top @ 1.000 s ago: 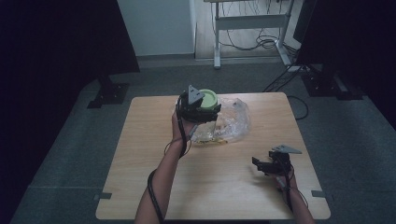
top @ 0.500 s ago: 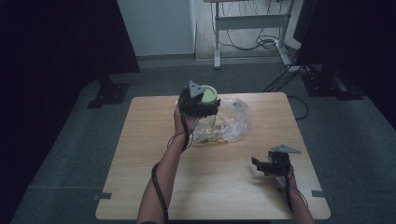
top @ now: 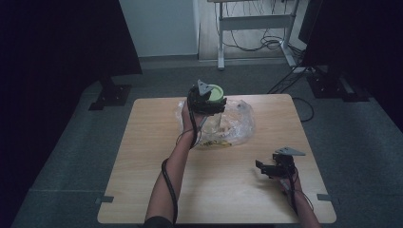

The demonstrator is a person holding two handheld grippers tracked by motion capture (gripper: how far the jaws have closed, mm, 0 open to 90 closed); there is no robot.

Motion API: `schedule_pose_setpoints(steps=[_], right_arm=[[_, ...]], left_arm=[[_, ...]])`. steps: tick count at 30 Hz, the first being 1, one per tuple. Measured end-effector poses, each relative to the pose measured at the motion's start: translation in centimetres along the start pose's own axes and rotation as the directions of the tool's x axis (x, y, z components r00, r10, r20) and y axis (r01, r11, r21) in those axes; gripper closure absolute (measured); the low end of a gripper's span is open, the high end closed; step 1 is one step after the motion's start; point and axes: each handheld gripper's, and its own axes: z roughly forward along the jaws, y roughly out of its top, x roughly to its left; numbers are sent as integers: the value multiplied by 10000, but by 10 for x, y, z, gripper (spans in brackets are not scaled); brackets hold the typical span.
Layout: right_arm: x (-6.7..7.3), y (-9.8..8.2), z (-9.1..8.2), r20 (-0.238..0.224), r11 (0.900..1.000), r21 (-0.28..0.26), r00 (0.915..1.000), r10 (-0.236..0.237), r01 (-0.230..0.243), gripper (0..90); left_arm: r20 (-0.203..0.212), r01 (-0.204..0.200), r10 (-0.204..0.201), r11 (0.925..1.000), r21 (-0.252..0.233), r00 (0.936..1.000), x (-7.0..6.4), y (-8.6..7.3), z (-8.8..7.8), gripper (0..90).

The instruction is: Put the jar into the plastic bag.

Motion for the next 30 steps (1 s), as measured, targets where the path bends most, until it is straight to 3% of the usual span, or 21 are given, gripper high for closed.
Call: schedule_pose_setpoints(steps=[7,15,19,30], right_arm=[[0,0,0,-15,10000,11,10000,-12,12,107],[0,0,0,-52,10000,31,10000,-59,59,107],[1,0,1,-50,9999,57,9999,-94,95,106],[1,0,1,-30,10000,46,10000,-88,88,105]], left_arm=[[-194,96,-98,9999,-98,9998,1,-3,12,109],[-701,145,-144,9999,2,9974,6,-14,31,109],[-820,-13,40,9995,328,9966,6,-19,39,109],[-903,145,-84,9976,673,9959,2,-37,54,109]])
